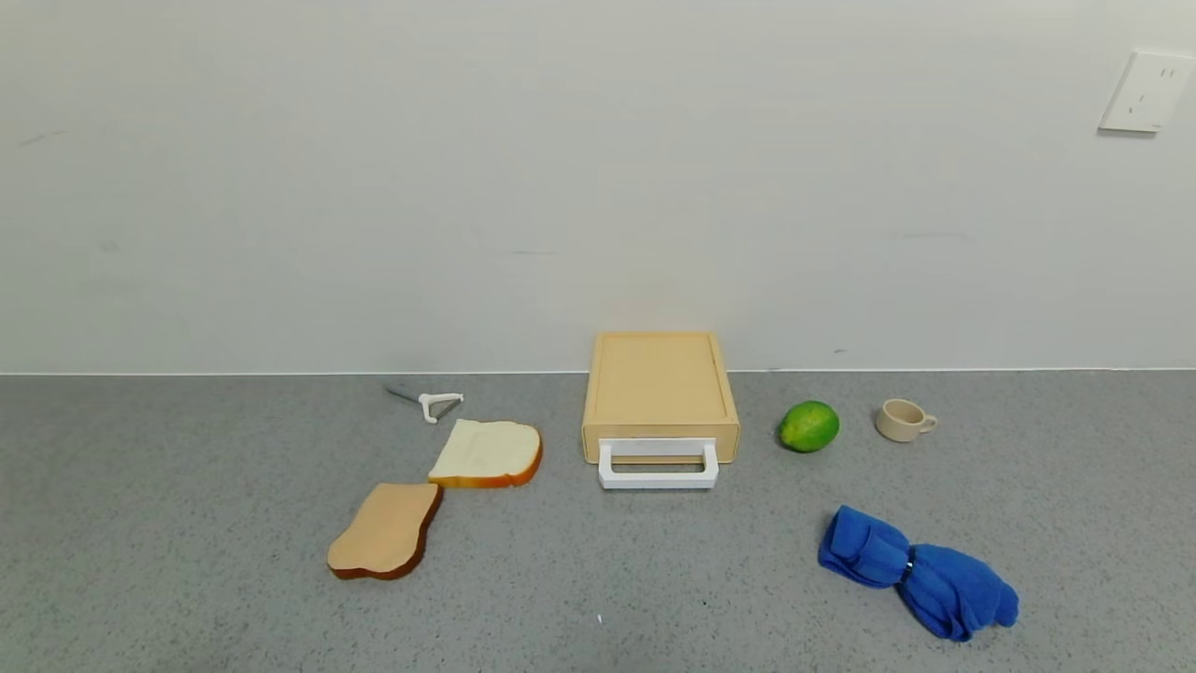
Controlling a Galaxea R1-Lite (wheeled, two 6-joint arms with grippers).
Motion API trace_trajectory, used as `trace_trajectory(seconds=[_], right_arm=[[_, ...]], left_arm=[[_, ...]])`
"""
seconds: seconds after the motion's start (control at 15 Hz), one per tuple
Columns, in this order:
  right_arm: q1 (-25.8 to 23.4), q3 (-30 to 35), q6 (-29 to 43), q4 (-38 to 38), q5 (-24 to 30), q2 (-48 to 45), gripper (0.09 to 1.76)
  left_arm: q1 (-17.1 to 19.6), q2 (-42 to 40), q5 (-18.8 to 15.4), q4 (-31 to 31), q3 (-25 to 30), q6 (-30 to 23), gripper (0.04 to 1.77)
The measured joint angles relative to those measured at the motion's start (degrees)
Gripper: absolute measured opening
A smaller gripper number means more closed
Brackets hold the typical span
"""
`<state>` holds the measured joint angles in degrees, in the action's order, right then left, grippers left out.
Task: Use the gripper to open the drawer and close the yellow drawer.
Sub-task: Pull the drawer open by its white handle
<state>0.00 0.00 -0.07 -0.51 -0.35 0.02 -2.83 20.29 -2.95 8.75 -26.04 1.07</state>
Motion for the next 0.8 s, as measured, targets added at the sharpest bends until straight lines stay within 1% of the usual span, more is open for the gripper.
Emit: trace_trajectory(seconds=[0.27,0.4,0.53,0.6,0.67,0.8], right_arm=[[0.0,0.0,0.0,0.0,0.0,0.0,1.71],[0.0,0.0,0.0,0.0,0.0,0.0,1.71],[0.0,0.0,0.0,0.0,0.0,0.0,1.71],[0.0,0.0,0.0,0.0,0.0,0.0,1.71],[0.0,0.0,0.0,0.0,0.0,0.0,1.71],[0.0,0.0,0.0,0.0,0.0,0.0,1.71]], left_arm=[[-4.1,17.1,-0.3,0.2,-12.5,0.4,1.72],[-6.8,26.0,-1.2,2.0,-19.8,1.0,1.72],[-8.8,34.3,-4.1,7.0,-28.9,2.5,1.72],[-9.8,39.1,-6.2,10.4,-34.3,3.4,1.72],[-10.8,43.2,-7.6,13.2,-38.9,4.2,1.72],[-13.1,51.3,-9.1,18.4,-47.2,6.6,1.72]])
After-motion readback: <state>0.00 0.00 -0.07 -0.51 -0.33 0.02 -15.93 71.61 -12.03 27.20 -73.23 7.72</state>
